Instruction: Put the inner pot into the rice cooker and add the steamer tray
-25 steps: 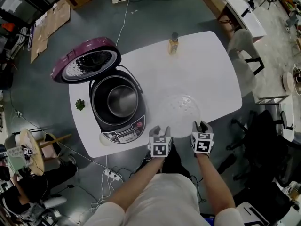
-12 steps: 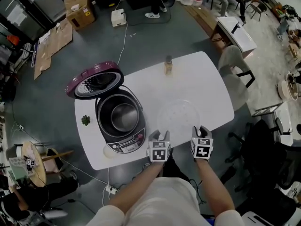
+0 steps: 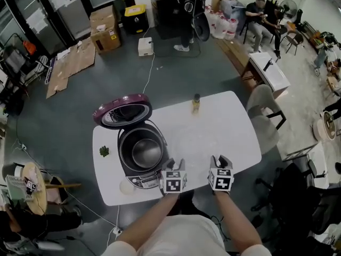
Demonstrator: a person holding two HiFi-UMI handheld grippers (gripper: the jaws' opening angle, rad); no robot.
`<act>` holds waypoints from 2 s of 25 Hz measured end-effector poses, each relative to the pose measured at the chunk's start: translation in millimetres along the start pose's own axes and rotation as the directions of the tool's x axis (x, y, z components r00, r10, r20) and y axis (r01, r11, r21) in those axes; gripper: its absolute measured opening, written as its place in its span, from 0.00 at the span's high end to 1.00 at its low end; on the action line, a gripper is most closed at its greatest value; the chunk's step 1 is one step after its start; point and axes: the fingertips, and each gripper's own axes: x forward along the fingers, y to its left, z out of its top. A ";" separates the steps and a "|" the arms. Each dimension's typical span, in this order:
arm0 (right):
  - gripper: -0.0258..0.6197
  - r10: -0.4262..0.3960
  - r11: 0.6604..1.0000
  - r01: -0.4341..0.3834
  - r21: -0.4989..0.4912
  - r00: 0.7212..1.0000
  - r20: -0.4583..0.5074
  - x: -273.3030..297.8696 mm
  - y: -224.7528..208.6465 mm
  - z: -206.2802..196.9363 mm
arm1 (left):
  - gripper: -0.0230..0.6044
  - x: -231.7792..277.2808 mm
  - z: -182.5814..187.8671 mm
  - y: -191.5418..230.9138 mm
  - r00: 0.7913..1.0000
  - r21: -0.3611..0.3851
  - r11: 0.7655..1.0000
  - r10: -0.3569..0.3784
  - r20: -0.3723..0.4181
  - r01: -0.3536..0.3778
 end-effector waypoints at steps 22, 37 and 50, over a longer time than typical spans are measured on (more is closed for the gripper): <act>0.76 0.260 0.949 -0.262 -0.174 0.965 -0.033 39.6 166.6 47.0 | 0.73 -80.4 1.4 145.0 0.965 -0.108 0.960 0.263 0.019 -0.259; 0.73 0.358 0.862 -0.411 -0.297 0.908 -0.218 83.0 253.4 33.5 | 0.70 -95.9 -29.4 221.7 0.937 -0.121 0.931 0.334 -0.105 -0.346; 0.68 0.294 0.822 -0.450 -0.348 0.860 -0.417 108.2 267.4 0.9 | 0.66 -68.2 -59.9 243.2 0.908 -0.052 0.944 0.299 -0.293 -0.327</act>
